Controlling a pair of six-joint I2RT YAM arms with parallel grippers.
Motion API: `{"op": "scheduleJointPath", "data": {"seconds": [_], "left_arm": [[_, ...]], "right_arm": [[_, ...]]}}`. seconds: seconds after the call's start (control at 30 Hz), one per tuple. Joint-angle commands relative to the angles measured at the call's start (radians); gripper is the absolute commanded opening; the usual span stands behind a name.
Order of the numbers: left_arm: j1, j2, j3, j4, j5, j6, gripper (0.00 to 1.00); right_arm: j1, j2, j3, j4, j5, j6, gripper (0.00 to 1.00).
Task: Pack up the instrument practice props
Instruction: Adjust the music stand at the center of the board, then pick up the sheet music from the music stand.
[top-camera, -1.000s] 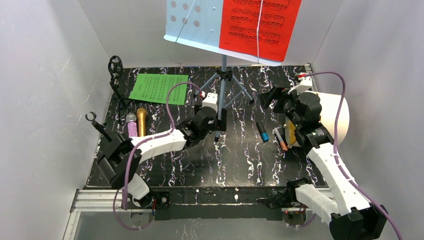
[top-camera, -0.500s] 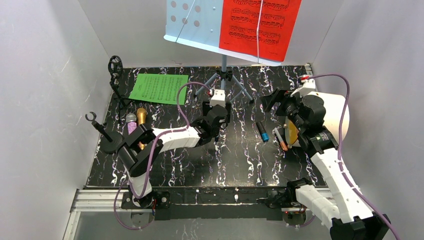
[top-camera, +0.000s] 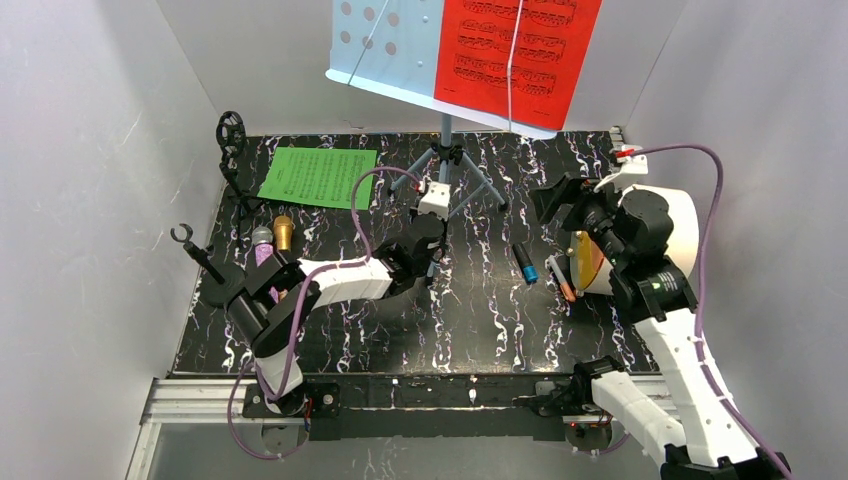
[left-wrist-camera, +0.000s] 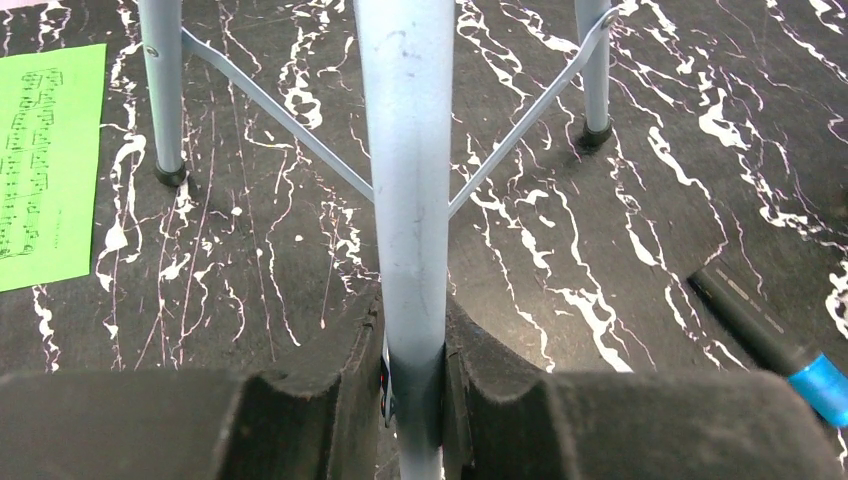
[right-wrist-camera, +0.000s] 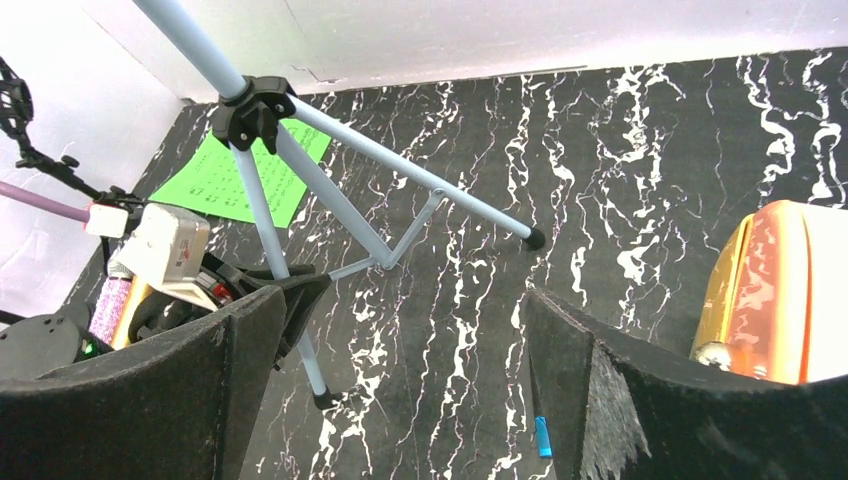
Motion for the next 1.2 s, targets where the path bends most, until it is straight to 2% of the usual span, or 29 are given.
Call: {"op": "scheduleJointPath", "data": {"seconds": [0.0,0.17,0.27,0.33,0.43,0.6,0.77,0.87,1.03,1.17], "left_arm": [[0.011,-0.056,-0.047,0.001,0.178,0.008,0.0],[0.036,-0.071,-0.057,-0.01,0.239,0.026,0.02],[0.039,-0.102,-0.064,-0.029,0.245,0.021,0.13],[0.039,-0.14,-0.082,-0.036,0.246,0.006,0.26],[0.039,-0.211,-0.089,-0.076,0.246,-0.009,0.36],[0.039,-0.327,-0.027,-0.242,0.264,-0.03,0.55],[0.039,-0.451,0.071,-0.403,0.347,-0.049,0.67],[0.039,-0.515,0.157,-0.44,0.455,-0.047,0.7],[0.039,-0.534,0.346,-0.532,0.599,-0.066,0.71],[0.039,-0.54,0.446,-0.529,0.632,-0.092,0.72]], "right_arm": [[-0.006,-0.053,0.078,-0.062,0.004,-0.023,0.97],[-0.006,-0.089,0.125,-0.112,0.016,-0.007,0.98],[-0.006,-0.097,0.177,-0.142,-0.025,-0.006,0.98],[-0.005,-0.104,0.212,-0.153,-0.03,-0.011,0.99],[-0.005,-0.101,0.278,-0.152,-0.042,-0.024,0.99],[-0.003,-0.038,0.395,-0.153,-0.077,-0.035,0.99],[-0.004,0.053,0.467,-0.073,-0.139,-0.007,0.99],[-0.004,0.11,0.489,0.009,-0.168,0.024,0.99],[-0.004,0.225,0.583,0.067,-0.21,0.044,0.99],[-0.004,0.288,0.633,0.101,-0.192,0.024,0.99]]}}
